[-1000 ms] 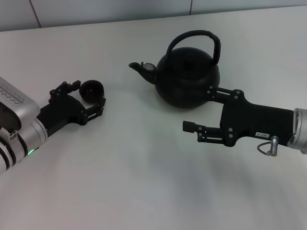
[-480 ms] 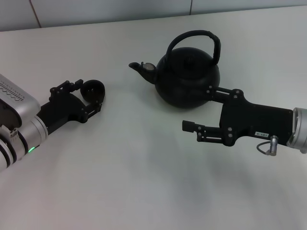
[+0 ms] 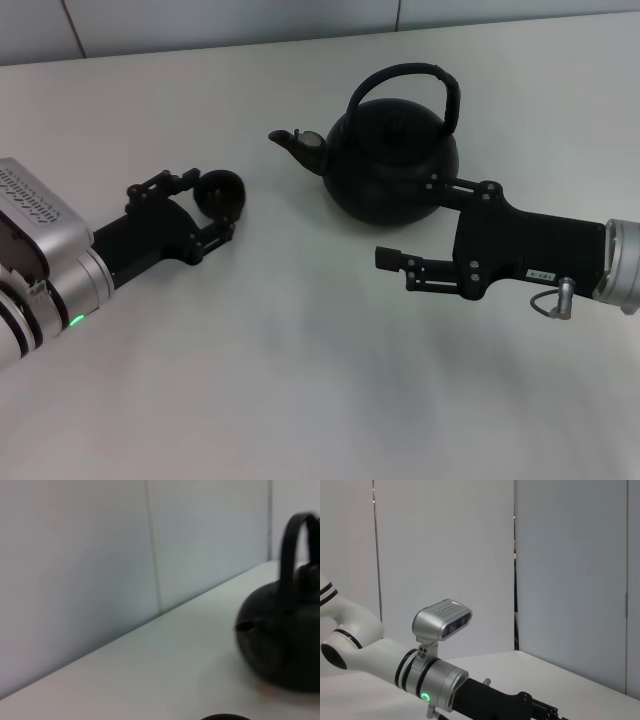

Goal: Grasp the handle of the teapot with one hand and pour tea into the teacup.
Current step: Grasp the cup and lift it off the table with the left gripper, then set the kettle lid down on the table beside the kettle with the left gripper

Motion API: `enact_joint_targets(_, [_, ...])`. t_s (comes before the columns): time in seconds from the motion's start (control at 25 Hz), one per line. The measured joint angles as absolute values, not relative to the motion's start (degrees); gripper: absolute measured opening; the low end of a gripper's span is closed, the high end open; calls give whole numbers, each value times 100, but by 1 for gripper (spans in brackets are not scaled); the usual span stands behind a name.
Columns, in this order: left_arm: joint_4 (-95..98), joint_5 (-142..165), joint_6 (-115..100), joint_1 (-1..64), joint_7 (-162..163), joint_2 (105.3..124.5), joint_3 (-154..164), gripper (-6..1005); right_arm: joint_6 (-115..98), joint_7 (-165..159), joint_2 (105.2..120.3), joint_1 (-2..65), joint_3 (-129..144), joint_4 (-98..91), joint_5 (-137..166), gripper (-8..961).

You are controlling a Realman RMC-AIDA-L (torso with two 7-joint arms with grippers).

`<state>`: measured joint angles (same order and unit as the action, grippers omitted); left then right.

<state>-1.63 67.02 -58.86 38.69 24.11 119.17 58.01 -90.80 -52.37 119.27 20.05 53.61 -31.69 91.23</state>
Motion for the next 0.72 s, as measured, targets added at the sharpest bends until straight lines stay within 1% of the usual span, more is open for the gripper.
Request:
enact_joint_targets(0.24, [-221, 6843, -6299, 3871, 2497, 11917, 5798, 684, -9079, -5239, 11927, 2043, 5361, -3147, 9123, 757])
enact_joint_targets(0.72, [-252, 7536, -6450, 3902, 2557, 11918, 5771, 693, -9079, -5239, 11927, 2057, 5361, -3136, 9123, 757])
